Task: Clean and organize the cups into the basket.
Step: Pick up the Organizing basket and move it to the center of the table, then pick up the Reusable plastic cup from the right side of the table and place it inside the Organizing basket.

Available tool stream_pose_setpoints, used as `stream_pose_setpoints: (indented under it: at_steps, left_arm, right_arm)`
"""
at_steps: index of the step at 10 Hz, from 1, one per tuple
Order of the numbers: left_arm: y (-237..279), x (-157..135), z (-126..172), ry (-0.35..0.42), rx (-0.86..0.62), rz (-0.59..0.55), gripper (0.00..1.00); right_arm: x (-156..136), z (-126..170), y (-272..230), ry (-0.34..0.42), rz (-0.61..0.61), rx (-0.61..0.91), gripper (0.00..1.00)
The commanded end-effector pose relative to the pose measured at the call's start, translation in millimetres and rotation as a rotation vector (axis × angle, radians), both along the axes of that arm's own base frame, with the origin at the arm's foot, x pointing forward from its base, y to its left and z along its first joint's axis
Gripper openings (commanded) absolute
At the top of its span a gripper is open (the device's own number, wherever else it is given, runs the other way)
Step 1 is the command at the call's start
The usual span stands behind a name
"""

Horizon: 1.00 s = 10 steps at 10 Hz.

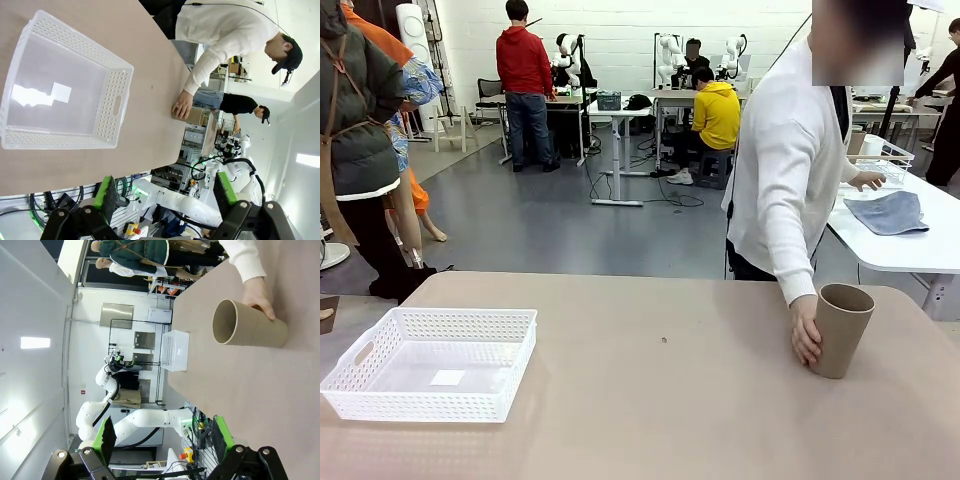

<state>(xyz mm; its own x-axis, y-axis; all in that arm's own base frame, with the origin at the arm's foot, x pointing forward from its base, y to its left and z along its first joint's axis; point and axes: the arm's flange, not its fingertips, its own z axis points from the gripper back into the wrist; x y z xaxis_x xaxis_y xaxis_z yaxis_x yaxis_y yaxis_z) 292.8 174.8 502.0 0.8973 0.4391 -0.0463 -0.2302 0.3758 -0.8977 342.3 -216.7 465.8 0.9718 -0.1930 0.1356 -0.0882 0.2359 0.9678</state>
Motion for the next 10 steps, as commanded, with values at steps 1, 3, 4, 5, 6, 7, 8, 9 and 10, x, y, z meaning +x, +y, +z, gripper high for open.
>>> stream_pose_setpoints:
  at_steps: [1,3,4,5,6,7,8,9,10]
  left_arm:
    - [0.2,1.1,1.5,0.001,-0.001,-0.007,1.0]
    - [0.2,1.1,1.5,0.001,-0.001,-0.007,1.0]
    - [0.2,1.1,1.5,0.001,-0.001,-0.007,1.0]
    - [0.2,1.1,1.5,0.001,-0.001,-0.007,1.0]
    - [0.2,1.1,1.5,0.001,-0.001,-0.007,1.0]
    - [0.2,1.1,1.5,0.001,-0.001,-0.007,1.0]
    - [0.2,1.1,1.5,0.001,-0.001,-0.007,1.0]
    - [0.2,1.1,1.5,0.001,-0.001,-0.007,1.0]
    - [0.2,1.1,1.5,0.001,-0.001,-0.007,1.0]
  right_arm:
    - [1.3,1.1,-4.4,-0.014,0.011,0.007,1.0]
    - [1.3,1.1,-4.4,-0.014,0.011,0.007,1.0]
    - [1.3,1.1,-4.4,-0.014,0.011,0.007,1.0]
    - [1.3,1.1,-4.4,-0.014,0.011,0.007,1.0]
    - [1.3,1.1,-4.4,-0.014,0.011,0.007,1.0]
    - [1.3,1.1,-4.4,-0.014,0.011,0.007,1.0]
    - [1.3,1.1,-4.4,-0.014,0.011,0.007,1.0]
    - [1.3,1.1,-4.4,-0.014,0.011,0.007,1.0]
    - [1.3,1.1,-4.4,-0.014,0.011,0.007,1.0]
